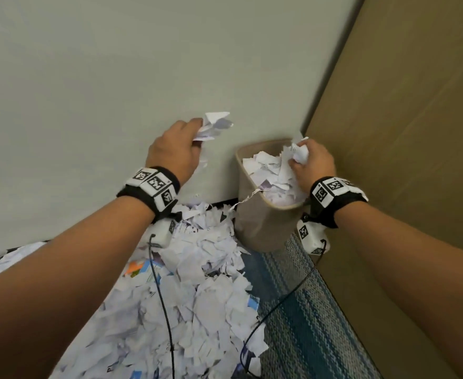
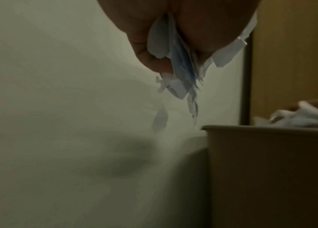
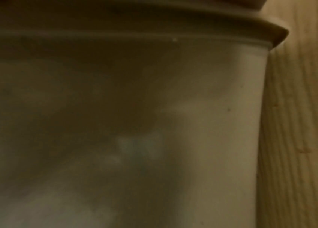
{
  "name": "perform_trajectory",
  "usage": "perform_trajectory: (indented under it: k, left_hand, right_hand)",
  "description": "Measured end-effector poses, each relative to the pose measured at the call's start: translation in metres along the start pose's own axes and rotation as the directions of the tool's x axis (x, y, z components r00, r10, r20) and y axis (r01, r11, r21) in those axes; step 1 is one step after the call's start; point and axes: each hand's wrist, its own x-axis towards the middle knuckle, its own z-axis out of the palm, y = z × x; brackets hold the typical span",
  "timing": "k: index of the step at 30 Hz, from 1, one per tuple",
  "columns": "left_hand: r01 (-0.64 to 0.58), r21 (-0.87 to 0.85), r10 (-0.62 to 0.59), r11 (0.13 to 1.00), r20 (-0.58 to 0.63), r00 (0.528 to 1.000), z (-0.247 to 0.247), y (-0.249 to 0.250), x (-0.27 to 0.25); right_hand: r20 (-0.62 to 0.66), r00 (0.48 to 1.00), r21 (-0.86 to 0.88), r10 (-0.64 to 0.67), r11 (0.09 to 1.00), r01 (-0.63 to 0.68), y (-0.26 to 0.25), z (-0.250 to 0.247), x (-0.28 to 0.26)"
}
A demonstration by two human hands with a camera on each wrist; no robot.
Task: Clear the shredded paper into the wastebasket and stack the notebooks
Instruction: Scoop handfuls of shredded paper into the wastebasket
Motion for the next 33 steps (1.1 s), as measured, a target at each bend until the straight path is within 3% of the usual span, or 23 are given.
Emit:
perform_trajectory:
  k: [4, 8, 13, 16, 18, 21, 25, 28, 30, 33]
  left_hand:
    - [-0.106, -0.106, 0.11, 0.989, 0.04, 0.993, 0.021, 0.05, 0.009]
    - [-0.129, -0.177, 0.146, 0.976, 0.085, 0.986, 0.046, 0.087, 0.018]
    - [-0.193, -0.219, 0.238, 0.956, 0.202, 0.95, 0.074, 0.107, 0.019]
    - [-0.158, -0.251, 0.228, 0.955, 0.281, 0.932, 0.087, 0.113, 0.02]
    - [-0.129, -0.19, 0.198, 0.973, 0.412, 0.89, 0.092, 0.116, 0.02]
    - [-0.199, 0.043, 0.138, 0.979, 0.58, 0.803, 0.095, 0.12, 0.02]
    - [-0.27, 0.176, 0.108, 0.947, 0.616, 0.781, 0.1, 0.125, 0.019]
    - [-0.239, 0.218, 0.038, 0.946, 0.66, 0.751, 0.104, 0.126, 0.021]
    - [-0.215, 0.22, 0.022, 0.952, 0.648, 0.761, 0.106, 0.126, 0.022]
    - [-0.129, 0.109, 0.063, 0.986, 0.471, 0.88, 0.107, 0.123, 0.023]
  right_hand:
    - [0.213, 0.975, -0.202, -0.057, 0.974, 0.101, 0.0, 0.005, -0.002]
    - [0.383, 0.923, -0.4, 0.028, 0.906, 0.138, 0.003, 0.017, -0.007]
    - [0.438, 0.898, -0.471, 0.036, 0.86, 0.195, 0.004, 0.028, -0.006]
    - [0.456, 0.887, -0.49, 0.07, 0.852, 0.184, 0.004, 0.029, -0.002]
    - [0.485, 0.871, -0.468, 0.081, 0.865, 0.18, 0.003, 0.03, -0.002]
    - [0.505, 0.855, -0.471, 0.12, 0.868, 0.157, 0.002, 0.03, -0.004]
    - [0.545, 0.812, -0.539, 0.21, 0.83, 0.147, 0.002, 0.023, -0.005]
    - [0.511, 0.838, -0.526, 0.191, 0.841, 0.129, -0.001, 0.02, -0.004]
    - [0.44, 0.884, -0.507, 0.158, 0.856, 0.1, -0.002, 0.02, -0.004]
    - [0.333, 0.937, -0.367, 0.107, 0.93, 0.024, -0.001, 0.017, -0.003]
